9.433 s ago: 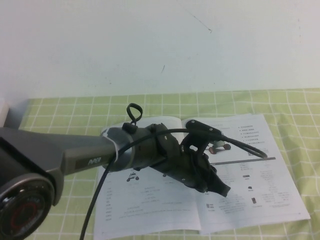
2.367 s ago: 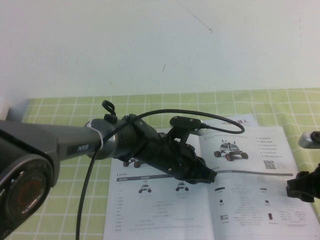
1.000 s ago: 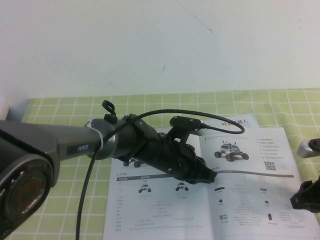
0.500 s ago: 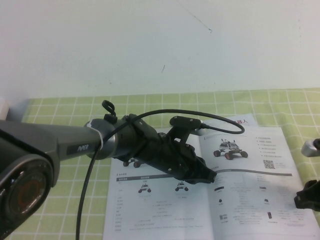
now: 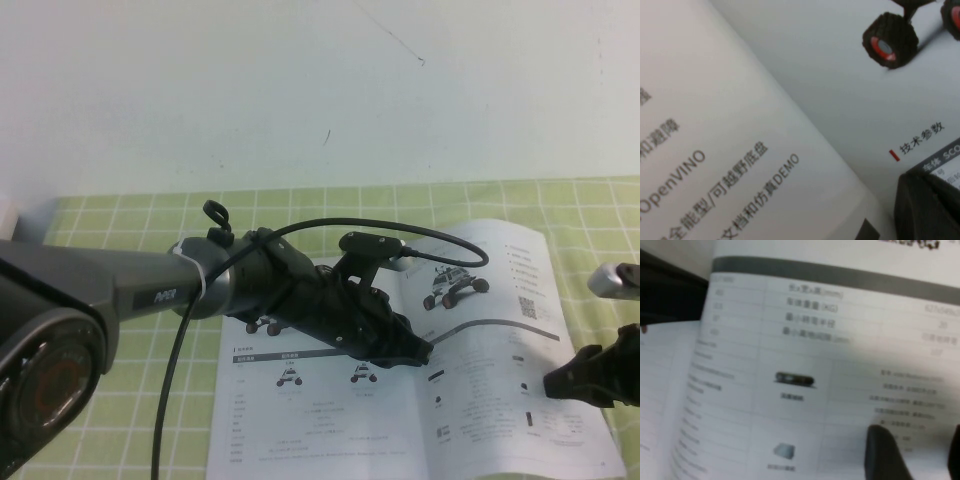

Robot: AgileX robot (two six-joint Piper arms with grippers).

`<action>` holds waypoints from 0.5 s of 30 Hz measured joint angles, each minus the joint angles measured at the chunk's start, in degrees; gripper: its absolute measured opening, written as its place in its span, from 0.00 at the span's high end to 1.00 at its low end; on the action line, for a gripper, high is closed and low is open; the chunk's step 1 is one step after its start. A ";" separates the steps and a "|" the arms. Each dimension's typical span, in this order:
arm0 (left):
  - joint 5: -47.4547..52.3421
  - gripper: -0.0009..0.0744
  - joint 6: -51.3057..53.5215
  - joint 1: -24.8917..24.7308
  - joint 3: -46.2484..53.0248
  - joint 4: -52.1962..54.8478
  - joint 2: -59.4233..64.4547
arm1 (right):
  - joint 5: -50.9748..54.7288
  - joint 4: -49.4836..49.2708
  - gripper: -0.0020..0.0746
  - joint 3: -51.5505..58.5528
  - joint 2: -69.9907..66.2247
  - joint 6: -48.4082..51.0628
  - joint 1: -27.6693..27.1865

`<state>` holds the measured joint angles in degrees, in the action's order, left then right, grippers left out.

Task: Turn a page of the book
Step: Open the closed book

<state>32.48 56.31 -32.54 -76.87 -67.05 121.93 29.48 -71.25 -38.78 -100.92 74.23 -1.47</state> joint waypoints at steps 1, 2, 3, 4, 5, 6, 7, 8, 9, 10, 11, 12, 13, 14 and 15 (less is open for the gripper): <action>0.11 0.99 0.00 0.00 0.00 0.00 0.00 | 0.68 -0.96 0.61 0.00 -0.13 0.49 0.00; 0.11 0.99 0.00 0.00 0.00 0.00 0.00 | 1.23 -1.73 0.61 0.00 -0.13 0.91 0.00; 0.11 0.99 0.00 0.00 0.00 0.00 0.00 | 1.69 -2.30 0.61 0.00 -0.13 1.40 0.00; 0.11 0.99 -0.20 0.00 0.00 0.00 0.00 | 1.97 -2.83 0.61 0.00 -0.13 1.97 0.00; 0.11 0.99 -0.20 0.00 0.00 0.00 0.00 | 2.12 -3.06 0.61 0.00 -0.13 2.46 0.00; 0.11 0.99 -0.20 0.00 0.00 0.00 0.00 | 2.36 -3.34 0.61 0.00 -0.13 2.76 0.00; 0.11 0.99 -0.20 0.00 0.00 -0.02 0.00 | 2.52 -3.44 0.61 0.00 -0.13 3.04 0.00; 0.11 0.99 -0.20 0.00 0.00 -0.02 0.00 | 2.63 -3.44 0.61 0.00 -0.13 3.27 0.00; 0.11 0.99 -0.20 0.00 0.00 -0.02 0.00 | 2.75 -3.57 0.61 0.00 -0.22 3.51 0.00; 0.11 0.99 -0.20 0.00 0.00 -0.02 0.00 | 2.77 -3.65 0.61 0.00 -0.22 3.63 0.00; 0.11 0.99 -0.20 0.00 0.00 -0.02 0.00 | 2.86 -3.65 0.61 0.00 -0.22 3.63 0.00; 0.11 0.99 -0.20 0.00 0.00 -0.12 0.00 | 2.86 -3.70 0.61 0.00 -0.22 3.65 0.00; 0.11 0.99 -0.20 0.00 0.00 -0.12 0.00 | 2.99 -3.82 0.61 0.00 -0.22 3.75 0.00; 0.11 0.99 -0.20 0.00 0.00 -0.12 0.00 | 3.24 -3.97 0.61 0.00 -0.22 3.75 0.00; 0.11 0.99 -0.20 0.00 0.00 -0.12 0.00 | 3.84 -4.27 0.61 0.00 -0.22 4.00 0.00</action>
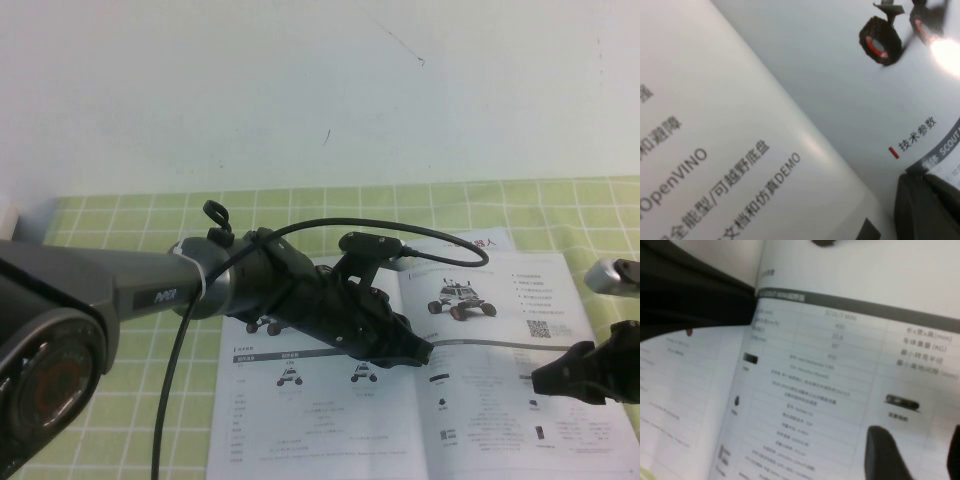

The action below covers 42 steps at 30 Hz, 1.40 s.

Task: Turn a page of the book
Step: Open the closed book

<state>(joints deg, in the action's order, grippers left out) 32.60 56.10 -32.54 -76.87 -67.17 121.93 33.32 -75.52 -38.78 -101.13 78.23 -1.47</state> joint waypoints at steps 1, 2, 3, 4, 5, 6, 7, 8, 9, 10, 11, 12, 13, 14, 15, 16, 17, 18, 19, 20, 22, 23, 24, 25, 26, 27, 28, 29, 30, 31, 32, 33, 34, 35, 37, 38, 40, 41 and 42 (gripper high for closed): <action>0.00 0.99 0.00 0.00 0.00 0.00 0.00 | 0.88 -0.43 0.61 0.00 0.12 0.41 -0.12; 0.00 0.99 0.00 0.00 0.00 0.00 0.00 | 2.13 -0.86 0.63 0.00 0.36 0.98 -0.56; 0.00 0.99 0.00 0.00 0.00 0.00 0.00 | 3.82 -1.33 0.65 0.00 0.91 1.76 -1.09; 0.00 0.99 0.00 0.00 0.00 0.00 0.00 | 5.62 -1.75 0.68 0.10 1.78 2.54 -1.73; 0.00 0.99 0.00 0.00 0.00 0.00 0.00 | 7.08 -1.90 0.71 0.11 2.77 3.20 -2.27; 0.00 0.99 0.00 0.00 0.00 0.00 0.00 | 8.78 -2.02 0.76 0.11 4.32 3.76 -2.95; 0.00 0.99 0.00 0.00 0.00 0.00 0.00 | 9.89 -2.02 0.80 0.11 6.20 4.08 -3.54; 0.00 0.99 0.00 0.00 0.00 0.00 0.00 | 10.81 -1.43 0.86 0.11 7.97 4.24 -3.77; 0.00 0.99 0.00 0.00 0.00 0.00 0.00 | 11.06 -0.13 0.90 0.19 10.44 4.24 -3.97; 0.00 0.99 0.00 0.00 0.00 0.00 0.00 | 11.15 2.07 0.93 0.19 13.08 3.47 -4.07; 0.00 0.99 0.00 0.00 0.00 0.00 0.00 | 11.03 3.81 0.94 0.19 15.34 2.10 -4.07; 0.00 0.99 0.00 0.00 0.00 0.00 0.00 | 10.48 8.43 0.95 0.19 18.85 -1.17 -3.83; 0.00 0.99 0.00 0.00 0.00 0.00 0.00 | 9.80 13.40 0.96 0.34 21.83 -5.00 -3.26; 0.00 0.99 0.00 0.00 0.00 0.00 0.00 | 9.19 19.24 0.97 0.33 24.81 -9.74 -2.49; 0.00 0.99 0.00 0.00 0.00 0.00 0.09 | 8.83 24.28 0.97 0.46 27.11 -14.04 -1.76; 0.00 0.99 0.00 0.00 0.00 0.00 0.09 | 8.69 30.72 0.97 0.46 29.89 -19.71 -0.77; 0.00 0.99 0.00 0.00 0.00 0.00 0.09 | 8.74 37.04 0.97 0.46 32.49 -25.43 0.31; 0.00 0.99 0.00 0.00 0.00 0.00 0.09 | 9.00 43.06 0.97 0.46 34.47 -29.90 1.19; 0.00 0.99 0.00 0.00 0.00 0.00 0.09 | 9.55 48.79 0.97 0.46 36.71 -35.30 2.27; -0.11 0.99 0.00 0.00 0.00 0.00 0.09 | 10.30 54.06 0.97 0.48 38.65 -40.47 3.36; -0.12 0.99 0.12 0.00 0.00 0.00 0.09 | 11.76 62.42 0.97 0.72 41.38 -49.53 5.49; -0.12 0.99 0.25 0.00 0.00 0.00 0.09 | 12.25 66.15 0.98 1.19 42.11 -53.20 6.44; -0.12 0.99 0.25 0.00 0.00 -0.27 0.09 | 12.53 68.64 0.98 1.88 42.46 -55.70 7.10; -0.12 0.99 0.45 0.00 0.00 -0.52 0.09 | 12.53 71.08 0.98 2.74 42.47 -58.14 7.80; -0.12 0.99 0.59 0.00 0.00 -0.62 0.09 | 12.41 72.88 0.98 3.71 42.34 -59.78 8.26; -0.12 0.99 0.70 0.00 0.00 -0.76 0.09 | 12.00 74.19 0.98 4.55 42.14 -60.62 8.54; -0.12 0.99 0.84 0.00 0.00 -0.88 0.09 | 11.43 75.18 0.98 5.41 41.58 -61.30 8.79; -0.12 0.99 0.96 0.00 0.00 -1.00 0.09 | 10.40 76.32 0.98 6.03 40.90 -61.82 8.91; -0.12 0.99 1.10 0.00 0.00 -1.15 0.13 | 9.40 77.11 0.98 6.30 40.26 -62.16 9.00; -0.12 0.99 1.35 0.00 0.00 -1.29 0.13 | 7.60 77.87 0.98 6.40 39.43 -62.38 9.00; -0.12 0.99 1.49 0.00 0.00 -1.38 0.13 | 5.24 78.44 0.98 6.40 38.35 -62.49 9.00; -0.12 0.99 1.63 0.00 0.00 -1.46 0.13 | 2.40 78.53 0.98 6.40 37.60 -62.77 9.00; -0.12 0.99 1.76 0.00 0.00 -1.50 0.13 | -0.61 78.53 0.98 6.40 36.61 -63.46 9.00; -0.12 0.99 1.76 0.00 0.00 -1.55 0.24 | -3.46 78.25 0.98 6.40 35.55 -64.44 9.00; -0.01 0.99 1.76 0.00 0.00 -1.64 0.22 | -7.40 76.94 0.98 6.40 33.33 -66.14 9.00; -0.01 0.99 1.87 0.00 0.00 -1.68 0.22 | -8.60 75.90 0.97 6.16 31.88 -66.68 9.00; -0.01 0.99 1.87 0.00 0.00 -1.77 0.22 | -9.85 73.56 0.92 5.81 28.96 -67.18 9.00; -0.01 0.99 1.87 0.00 0.00 -1.77 0.22 | -10.28 72.32 0.87 5.71 27.22 -67.18 9.00; -0.01 0.99 1.87 0.00 0.00 -1.77 0.22 | -10.62 70.56 0.79 5.57 25.49 -66.69 9.00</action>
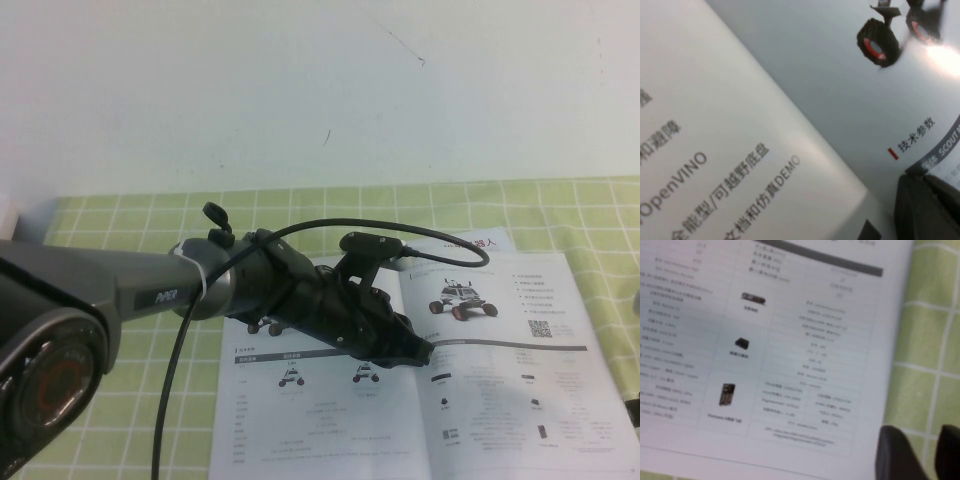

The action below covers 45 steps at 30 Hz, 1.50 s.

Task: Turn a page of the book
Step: Open the closed book

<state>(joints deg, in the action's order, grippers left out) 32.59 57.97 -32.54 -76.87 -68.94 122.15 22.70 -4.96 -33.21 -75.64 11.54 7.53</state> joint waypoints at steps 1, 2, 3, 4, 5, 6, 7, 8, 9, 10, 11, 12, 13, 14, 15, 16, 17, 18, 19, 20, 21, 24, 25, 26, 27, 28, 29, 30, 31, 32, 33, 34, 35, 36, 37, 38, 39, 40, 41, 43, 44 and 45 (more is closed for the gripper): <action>0.00 0.99 0.08 0.00 0.00 -0.04 0.00 | -0.26 -1.63 0.73 -0.04 -1.37 0.65 0.00; 0.00 0.99 0.38 0.00 0.00 -0.04 0.00 | -0.53 -4.29 0.62 -0.14 -3.33 2.14 0.00; 0.00 0.99 0.53 0.00 0.00 -0.04 0.00 | -0.69 -6.14 0.55 -0.26 -4.57 3.53 0.00; 0.00 0.99 0.76 0.00 0.00 -0.04 0.00 | -1.17 -8.42 0.48 -0.37 -6.01 5.42 0.00; 0.00 0.99 0.75 0.00 0.00 -0.04 0.00 | -1.56 -10.52 0.43 -0.38 -7.36 7.36 0.00; 0.00 0.99 0.75 0.00 0.00 -0.04 0.00 | -1.97 -12.34 0.40 -0.46 -8.38 8.83 0.00; 0.08 0.99 0.87 0.00 0.00 -0.04 0.00 | -2.37 -13.75 0.38 -0.46 -9.56 10.34 0.00; 0.08 0.99 0.87 0.00 0.00 -0.04 0.00 | -2.60 -14.67 0.37 -0.61 -10.71 11.43 0.00; 0.08 0.99 0.87 0.00 0.00 -0.04 0.00 | -2.87 -15.13 0.37 -0.75 -11.85 12.18 0.00; 0.08 0.99 0.87 0.00 0.00 -0.04 0.00 | -3.16 -15.55 0.36 -1.13 -12.94 12.57 0.00; 0.08 0.99 0.87 0.00 0.00 -0.04 0.00 | -3.66 -15.83 0.36 -1.39 -13.98 12.84 0.00; 0.08 0.99 0.87 0.00 0.00 -0.04 0.00 | -4.06 -15.81 0.36 -1.84 -14.79 13.06 0.00; 0.08 0.99 0.87 0.00 0.00 -0.04 0.00 | -4.58 -15.96 0.36 -2.14 -15.76 13.06 0.00; 0.08 0.99 0.87 0.00 0.00 -0.04 0.00 | -4.87 -16.11 0.36 -2.65 -16.74 13.06 0.00; 0.08 0.99 0.87 0.00 0.00 -0.04 0.00 | -5.01 -16.34 0.36 -3.00 -17.48 13.06 0.00; 0.08 0.99 0.87 0.00 0.00 -0.04 0.00 | -5.01 -16.52 0.36 -3.30 -18.34 13.17 0.00; 0.08 0.99 0.87 0.00 0.00 -0.04 0.00 | -5.15 -16.67 0.36 -3.76 -19.08 13.17 0.00; 0.08 0.99 0.87 0.00 0.00 -0.04 0.00 | -5.15 -16.80 0.36 -4.05 -19.56 13.29 0.00; 0.08 0.99 0.87 0.00 0.00 -0.04 0.00 | -5.24 -16.90 0.36 -4.51 -19.83 13.29 0.00; 0.08 0.99 0.87 0.00 0.00 -0.04 0.00 | -5.24 -17.03 0.36 -4.79 -20.11 13.29 0.00; 0.08 0.99 0.87 0.00 0.00 -0.04 0.00 | -4.95 -17.03 0.36 -5.04 -20.24 13.29 0.00; 0.08 0.99 0.95 0.00 0.00 -0.04 0.00 | -4.88 -17.85 0.36 -5.42 -20.62 13.42 0.00; 0.08 0.99 0.95 0.00 0.00 -0.04 0.00 | -4.88 -18.64 0.37 -5.41 -20.70 13.80 0.00; 0.08 0.99 0.95 0.00 0.00 -0.04 0.00 | -4.88 -19.47 0.38 -5.52 -20.70 14.30 0.00; 0.08 0.99 0.95 0.00 0.00 -0.04 0.00 | -5.00 -20.27 0.39 -5.52 -20.70 14.91 0.00; 0.08 0.99 0.95 0.00 0.00 -0.04 0.00 | -5.12 -21.29 0.41 -5.52 -20.70 15.68 0.00; 0.08 0.99 0.95 0.00 0.00 -0.04 0.00 | -5.21 -22.43 0.42 -5.52 -20.84 16.48 0.00; 0.08 0.99 0.95 0.00 0.00 -0.04 0.00 | -5.34 -23.41 0.44 -5.52 -20.84 17.11 0.00; 0.08 0.99 0.95 0.00 0.00 -0.04 0.00 | -5.46 -24.58 0.46 -5.52 -20.99 17.76 0.00; 0.08 0.99 0.95 0.00 0.00 -0.04 0.00 | -5.53 -25.74 0.48 -5.52 -21.15 18.48 0.00; 0.08 0.99 0.95 0.00 0.00 -0.04 0.00 | -5.67 -26.71 0.49 -5.52 -21.13 19.06 0.00; 0.08 0.99 0.95 0.00 0.00 -0.04 0.00 | -5.67 -27.90 0.50 -5.52 -21.17 19.75 0.00; 0.08 0.99 0.95 0.00 0.00 -0.04 0.00 | -5.78 -29.12 0.51 -5.52 -21.26 20.35 0.00; 0.08 0.99 0.95 0.00 0.00 -0.04 0.00 | -5.78 -30.38 0.52 -5.52 -21.26 21.05 0.00; 0.08 0.99 0.95 0.00 0.00 -0.04 0.00 | -5.89 -31.38 0.53 -5.52 -21.39 21.83 0.00; 0.08 0.99 0.95 0.00 0.00 -0.04 0.00 | -5.89 -32.64 0.54 -5.52 -21.38 22.47 0.00; 0.08 0.99 0.95 0.00 0.00 -0.04 0.00 | -6.01 -33.85 0.54 -5.52 -21.38 23.20 0.00; 0.08 0.99 0.95 0.00 0.00 -0.04 0.00 | -6.18 -34.99 0.55 -5.52 -21.38 23.94 0.00; 0.08 0.99 0.95 0.00 0.00 -0.04 0.00 | -6.41 -35.80 0.56 -5.52 -21.49 24.65 0.00; 0.08 0.99 0.95 0.00 0.00 -0.04 0.00 | -6.79 -38.22 0.58 -5.52 -21.50 26.00 0.00; 0.08 0.99 0.95 0.00 0.00 -0.04 0.00 | -6.58 -39.72 0.59 -5.52 -21.58 26.85 0.00; 0.08 0.99 0.95 0.00 0.00 -0.04 0.00 | -6.46 -41.14 0.60 -5.52 -21.63 27.86 0.00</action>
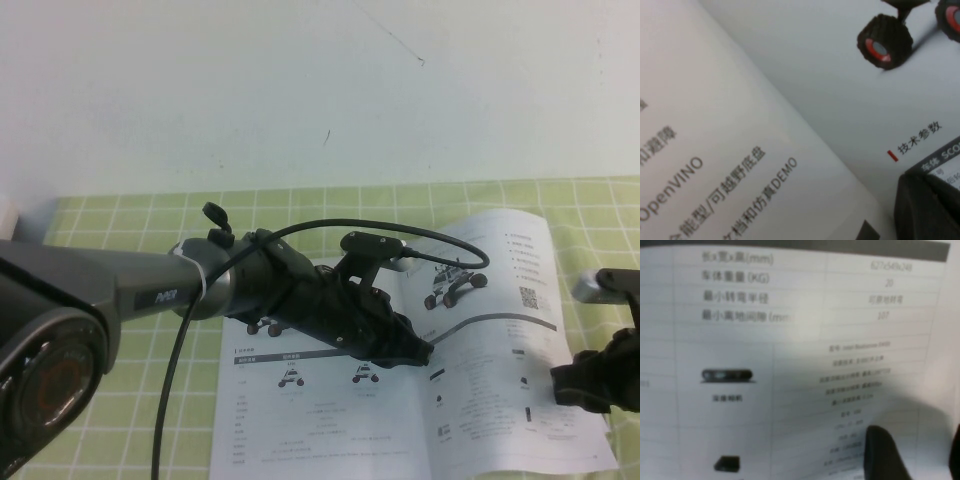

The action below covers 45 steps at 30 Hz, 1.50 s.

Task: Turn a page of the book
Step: Open the closed book

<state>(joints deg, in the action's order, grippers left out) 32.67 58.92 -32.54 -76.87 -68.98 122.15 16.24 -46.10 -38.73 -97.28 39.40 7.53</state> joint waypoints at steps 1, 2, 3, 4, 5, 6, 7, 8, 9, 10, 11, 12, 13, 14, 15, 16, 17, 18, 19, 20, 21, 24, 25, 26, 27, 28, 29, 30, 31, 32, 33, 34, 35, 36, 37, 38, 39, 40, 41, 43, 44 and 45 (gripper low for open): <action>0.00 0.99 0.00 0.00 0.00 0.00 0.00 | 0.11 -1.53 0.61 0.00 -0.09 1.08 0.00; 0.00 0.99 0.00 0.00 0.00 0.00 0.00 | 0.41 -3.08 0.61 0.00 -0.09 2.25 0.00; 0.00 0.99 0.27 0.00 0.00 0.00 0.00 | 0.69 -4.29 0.62 0.00 -0.09 3.45 0.00; 0.00 0.99 0.27 0.00 0.00 0.00 0.00 | 1.15 -5.81 0.62 0.00 -0.09 4.79 0.00; 0.00 0.99 0.27 0.00 0.00 0.00 0.00 | 1.47 -7.16 0.63 0.00 -0.09 5.97 0.00; 0.00 0.99 0.27 0.00 0.00 -0.09 0.00 | 1.72 -8.77 0.63 0.11 -0.09 7.51 0.00; 0.00 0.99 0.27 0.00 0.00 -0.09 0.00 | 1.98 -10.46 0.63 0.11 0.03 9.13 0.00; 0.00 0.99 0.27 0.00 0.00 -0.09 0.00 | 2.10 -12.09 0.63 0.22 0.28 10.36 0.00; 0.00 0.99 0.27 0.00 0.00 -0.09 0.00 | 2.35 -13.57 0.63 0.22 0.41 11.82 0.00; 0.00 0.99 0.27 0.00 0.00 -0.09 0.00 | 2.59 -14.80 0.63 0.22 0.52 13.25 0.00; 0.00 0.99 0.27 0.00 0.00 -0.09 0.00 | 2.71 -15.51 0.63 0.22 0.54 14.52 0.00; 0.00 0.99 0.27 0.00 0.00 -0.09 0.00 | 2.81 -16.22 0.63 0.22 0.65 15.44 0.00; 0.00 0.99 0.27 0.00 0.00 -0.09 0.00 | 2.95 -16.55 0.63 0.22 0.77 16.12 0.00; 0.00 0.99 0.27 0.00 0.00 -0.09 0.00 | 2.94 -16.66 0.63 0.22 0.90 16.64 0.00; 0.00 0.99 0.27 0.00 0.00 -0.09 0.00 | 2.94 -16.81 0.63 0.22 1.11 17.00 0.00; 0.00 0.99 0.27 0.00 0.00 -0.09 0.00 | 2.97 -16.90 0.63 0.22 1.68 17.40 0.00; 0.00 0.99 0.27 0.00 0.00 -0.09 0.00 | 3.08 -16.90 0.63 0.34 2.28 17.54 -0.14; 0.00 0.99 0.27 0.00 0.00 -0.09 0.00 | 3.33 -16.90 0.63 0.34 3.29 17.77 -0.55; 0.00 0.99 0.27 0.00 0.00 -0.09 0.00 | 3.56 -16.90 0.63 0.34 4.51 17.91 -1.00; 0.00 0.99 0.27 0.00 0.00 -0.09 0.00 | 3.79 -16.90 0.63 0.34 5.58 18.02 -1.44; 0.00 0.99 0.27 0.00 0.00 -0.09 0.00 | 4.08 -16.33 0.63 0.34 6.93 18.02 -2.11; 0.00 0.99 0.27 0.00 0.00 -0.09 0.00 | 5.88 -11.87 0.64 0.34 9.88 18.04 -4.07; 0.00 0.99 0.27 0.00 0.00 -0.09 0.00 | 6.46 -9.65 0.65 0.34 10.14 17.71 -4.48; 0.00 0.99 0.27 0.00 0.00 -0.09 0.00 | 7.11 -6.44 0.67 0.34 10.14 16.69 -4.68; 0.00 0.99 0.27 0.00 0.00 -0.09 0.00 | 7.65 -2.86 0.69 0.34 10.14 15.08 -4.95; 0.00 0.99 0.27 0.00 0.00 -0.09 0.00 | 7.94 0.66 0.72 0.43 9.90 13.24 -5.01; 0.00 0.99 0.27 0.00 0.00 -0.13 0.00 | 8.10 3.92 0.73 0.43 9.73 11.87 -5.01; 0.00 0.99 0.27 0.00 0.00 -0.13 0.00 | 8.10 6.56 0.75 0.43 9.30 10.49 -5.05; 0.00 0.99 0.27 0.00 0.00 -0.13 0.00 | 7.80 8.33 0.77 0.43 8.83 9.49 -5.05; 0.00 0.99 0.27 0.00 0.00 -0.13 0.00 | 7.20 9.29 0.77 0.43 8.14 8.84 -5.14; 0.00 0.99 0.27 0.00 0.00 -0.13 0.00 | 6.44 10.02 0.78 0.43 7.44 8.55 -5.14; 0.03 0.99 0.27 0.00 0.00 -0.13 0.00 | 5.71 10.49 0.77 0.43 6.74 8.42 -5.14; 0.14 0.99 0.27 0.00 0.00 -0.13 0.00 | 5.27 10.65 0.75 0.43 6.18 8.33 -5.14; 0.14 0.99 0.27 0.00 0.00 -0.13 0.00 | 4.54 10.89 0.70 0.43 5.46 8.20 -5.14; 0.14 0.99 0.03 0.00 0.00 -0.13 0.00 | 3.99 10.87 0.64 0.43 4.81 8.20 -5.14; 0.14 0.99 0.03 0.00 0.00 -0.13 0.00 | 3.61 10.87 0.58 0.43 4.27 8.20 -5.14; 0.14 0.99 0.03 0.00 0.00 -0.13 0.00 | 3.33 10.87 0.50 0.43 3.65 8.12 -5.14; 0.14 0.99 0.03 0.00 0.00 -0.13 0.00 | 3.02 10.66 0.44 0.43 3.00 8.07 -5.14; 0.14 0.99 0.03 0.00 0.00 -0.13 0.00 | 2.90 10.54 0.39 0.43 2.46 7.86 -5.14; 0.14 0.99 0.03 0.00 0.00 -0.13 0.00 | 2.84 10.16 0.34 0.04 1.21 7.61 -5.14; 0.14 0.99 0.03 0.00 0.00 -0.13 0.00 | 2.84 9.88 0.33 -0.17 0.64 7.48 -5.14; 0.14 0.99 0.03 0.00 0.00 -0.13 0.00 | 3.08 9.62 0.33 -0.69 0.13 7.48 -5.14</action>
<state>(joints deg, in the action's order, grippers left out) 32.81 58.95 -32.54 -76.87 -69.11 122.15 19.32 -36.48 -39.42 -97.15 46.87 2.39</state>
